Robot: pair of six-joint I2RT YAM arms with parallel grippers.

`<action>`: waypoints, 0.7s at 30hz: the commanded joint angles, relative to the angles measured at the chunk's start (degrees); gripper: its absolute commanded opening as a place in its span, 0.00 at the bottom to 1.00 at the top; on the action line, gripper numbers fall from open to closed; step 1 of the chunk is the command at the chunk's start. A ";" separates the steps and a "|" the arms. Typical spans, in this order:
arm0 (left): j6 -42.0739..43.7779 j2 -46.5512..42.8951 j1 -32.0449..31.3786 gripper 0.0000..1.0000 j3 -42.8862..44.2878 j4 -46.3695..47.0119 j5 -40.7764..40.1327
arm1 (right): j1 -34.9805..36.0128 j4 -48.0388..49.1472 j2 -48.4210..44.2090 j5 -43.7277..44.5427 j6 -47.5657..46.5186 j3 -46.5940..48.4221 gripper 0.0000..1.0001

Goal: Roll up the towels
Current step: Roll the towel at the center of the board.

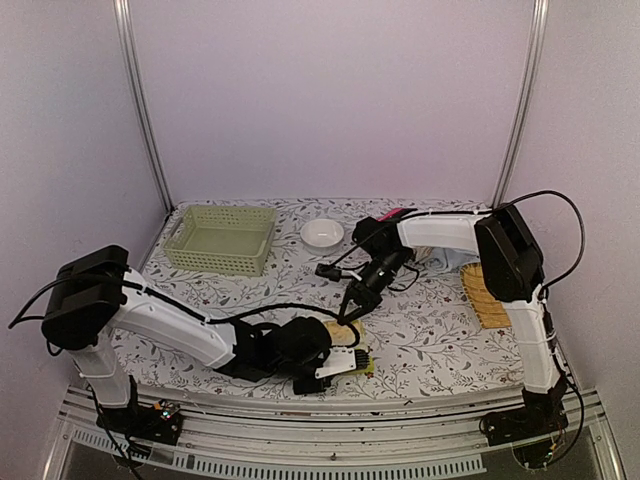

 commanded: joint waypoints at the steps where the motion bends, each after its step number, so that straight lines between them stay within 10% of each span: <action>1: -0.64 -1.60 -1.91 0.12 0.48 -2.43 -1.55 | 0.33 7.55 4.99 9.23 9.65 -2.47 0.22; 21: -10.21 -3.07 2.58 0.08 0.43 -7.00 12.87 | -1.65 10.88 4.87 16.68 14.20 -6.31 0.20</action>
